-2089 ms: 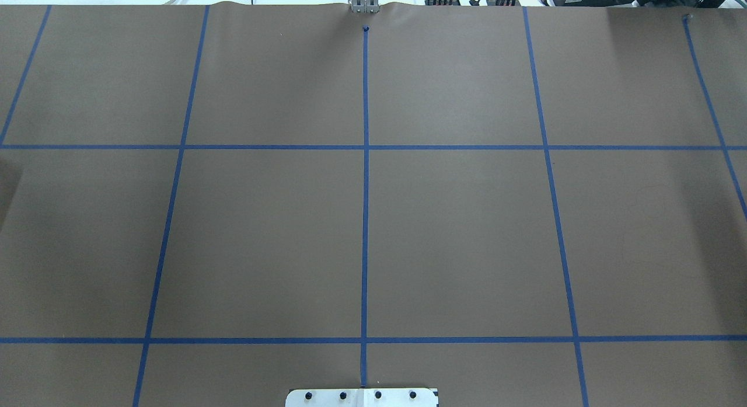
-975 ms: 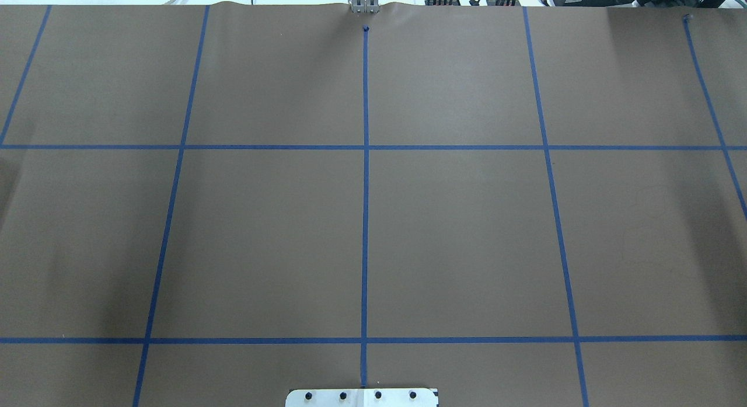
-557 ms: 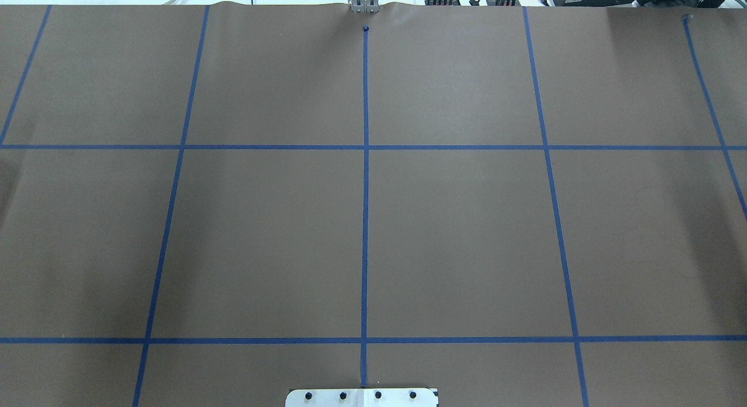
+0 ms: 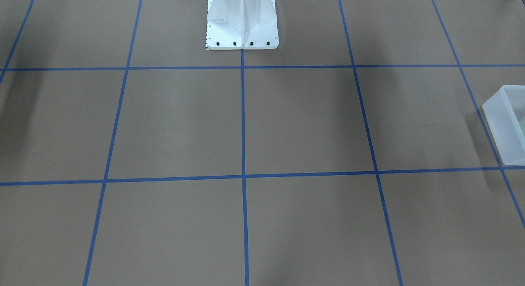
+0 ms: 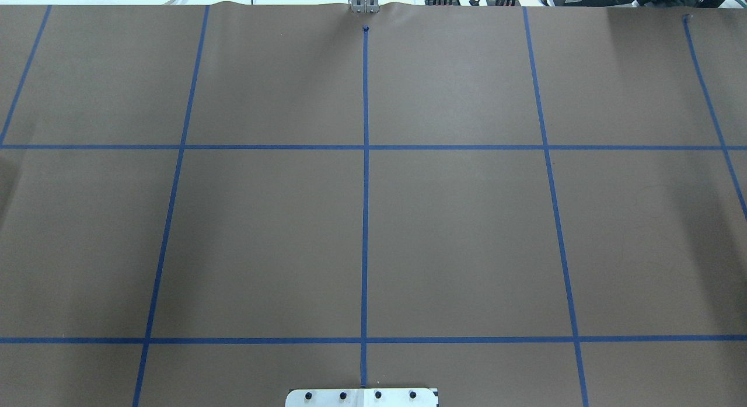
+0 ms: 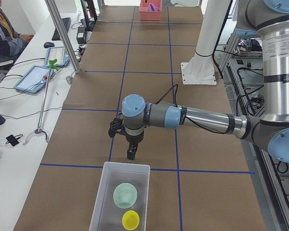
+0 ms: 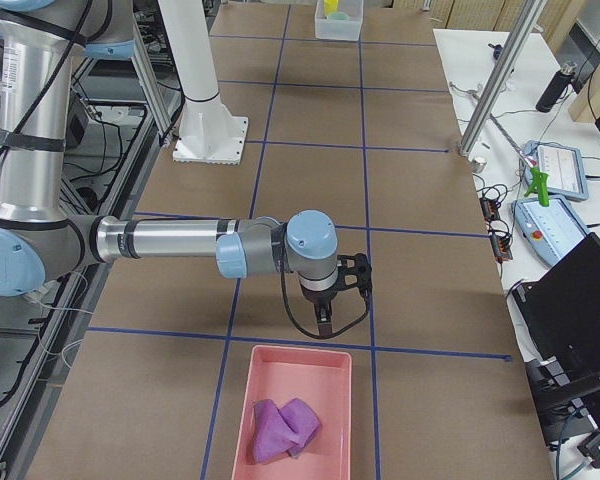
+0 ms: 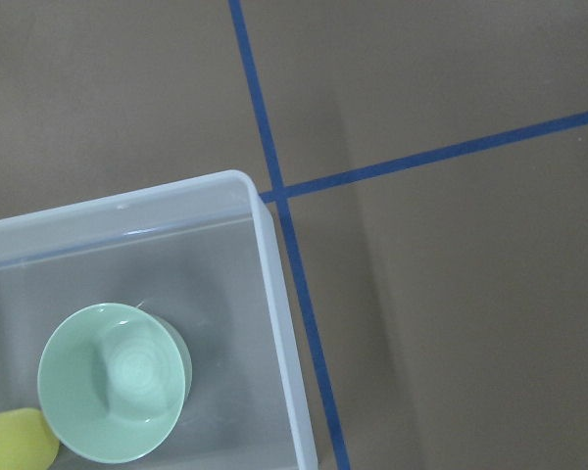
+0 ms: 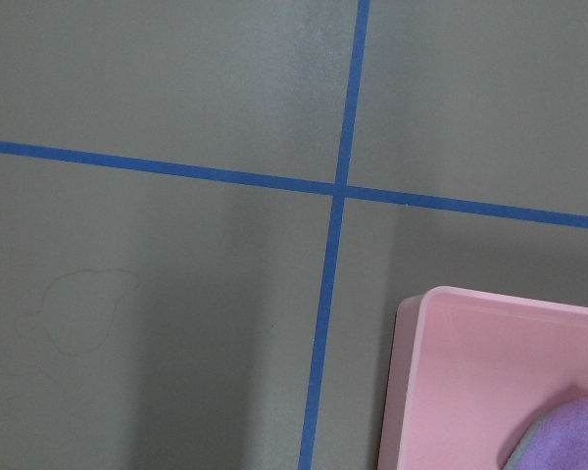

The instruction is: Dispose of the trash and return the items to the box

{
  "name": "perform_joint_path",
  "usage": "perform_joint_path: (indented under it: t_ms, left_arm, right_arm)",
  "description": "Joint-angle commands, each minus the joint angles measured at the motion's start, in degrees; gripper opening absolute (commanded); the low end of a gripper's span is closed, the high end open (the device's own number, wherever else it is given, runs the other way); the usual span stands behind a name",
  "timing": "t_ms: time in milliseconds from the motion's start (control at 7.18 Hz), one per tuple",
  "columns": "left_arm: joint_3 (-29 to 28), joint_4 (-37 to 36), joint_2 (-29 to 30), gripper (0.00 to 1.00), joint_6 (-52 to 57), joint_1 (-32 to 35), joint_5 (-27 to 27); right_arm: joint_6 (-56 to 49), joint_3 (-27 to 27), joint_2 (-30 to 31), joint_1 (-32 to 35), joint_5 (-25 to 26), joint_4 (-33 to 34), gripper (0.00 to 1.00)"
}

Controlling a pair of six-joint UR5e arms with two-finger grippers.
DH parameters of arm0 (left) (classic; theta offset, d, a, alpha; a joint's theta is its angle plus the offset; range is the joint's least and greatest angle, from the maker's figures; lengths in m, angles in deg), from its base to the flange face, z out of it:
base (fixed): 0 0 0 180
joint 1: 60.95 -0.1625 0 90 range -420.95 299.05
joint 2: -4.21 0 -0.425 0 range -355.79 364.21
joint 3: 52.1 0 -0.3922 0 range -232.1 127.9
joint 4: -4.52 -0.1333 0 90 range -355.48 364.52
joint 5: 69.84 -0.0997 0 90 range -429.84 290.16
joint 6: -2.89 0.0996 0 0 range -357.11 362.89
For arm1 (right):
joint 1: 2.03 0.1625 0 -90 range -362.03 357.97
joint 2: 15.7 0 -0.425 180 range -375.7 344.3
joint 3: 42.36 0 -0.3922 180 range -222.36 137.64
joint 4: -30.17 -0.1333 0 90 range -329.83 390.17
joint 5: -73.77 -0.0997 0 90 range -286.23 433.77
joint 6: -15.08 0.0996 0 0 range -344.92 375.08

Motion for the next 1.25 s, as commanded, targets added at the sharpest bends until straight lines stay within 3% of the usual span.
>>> perform_joint_path:
  t_ms: [0, 1114]
  left_arm:
    - [-1.3, -0.7, -0.9, 0.98, 0.6, 2.2, 4.6]
    - [-1.4, -0.4, -1.2, 0.98, -0.3, 3.1, 4.2]
  right_arm:
    - [0.0, 0.0, 0.2, -0.1, 0.0, 0.0, 1.0]
    - [-0.6, 0.1, 0.5, -1.7, 0.0, 0.5, 1.0]
